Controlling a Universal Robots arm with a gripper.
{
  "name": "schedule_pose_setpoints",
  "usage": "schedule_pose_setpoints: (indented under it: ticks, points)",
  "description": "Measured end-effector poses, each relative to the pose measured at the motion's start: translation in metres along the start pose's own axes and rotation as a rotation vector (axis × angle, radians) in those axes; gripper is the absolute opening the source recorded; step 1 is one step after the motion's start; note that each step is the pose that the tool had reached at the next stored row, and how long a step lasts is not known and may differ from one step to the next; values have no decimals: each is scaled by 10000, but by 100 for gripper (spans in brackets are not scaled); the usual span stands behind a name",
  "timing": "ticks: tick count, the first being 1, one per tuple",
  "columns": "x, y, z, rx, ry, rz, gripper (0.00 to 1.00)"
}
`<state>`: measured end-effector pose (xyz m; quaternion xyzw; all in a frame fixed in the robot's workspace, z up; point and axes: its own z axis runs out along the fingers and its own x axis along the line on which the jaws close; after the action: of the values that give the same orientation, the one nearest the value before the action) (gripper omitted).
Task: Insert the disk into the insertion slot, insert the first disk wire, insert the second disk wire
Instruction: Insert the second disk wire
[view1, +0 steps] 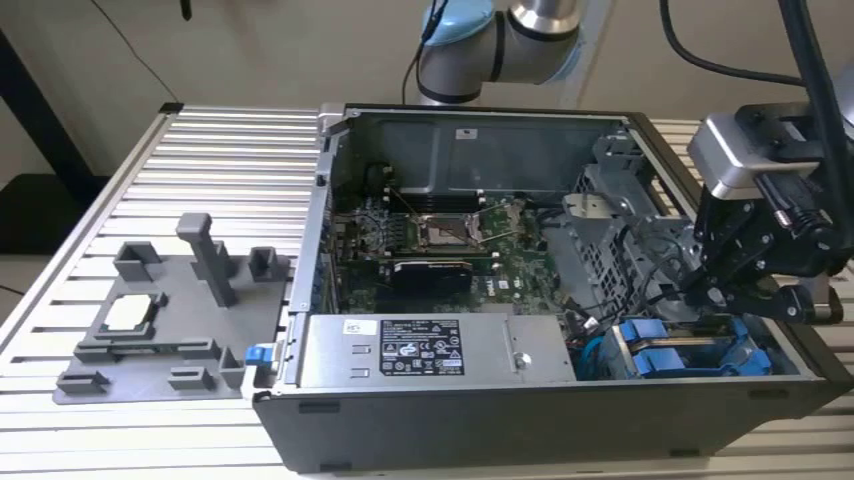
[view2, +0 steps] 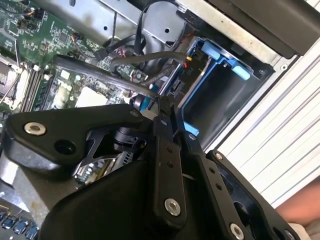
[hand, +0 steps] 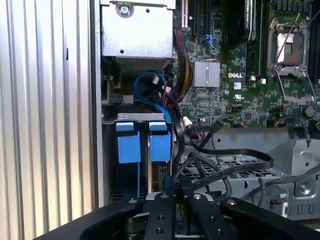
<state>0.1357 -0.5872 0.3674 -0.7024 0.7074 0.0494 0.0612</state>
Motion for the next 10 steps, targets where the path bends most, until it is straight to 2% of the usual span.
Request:
schedule_pose_setpoints:
  ticks: [10]
  points:
    - [40,-50,102,0,-6,3,16]
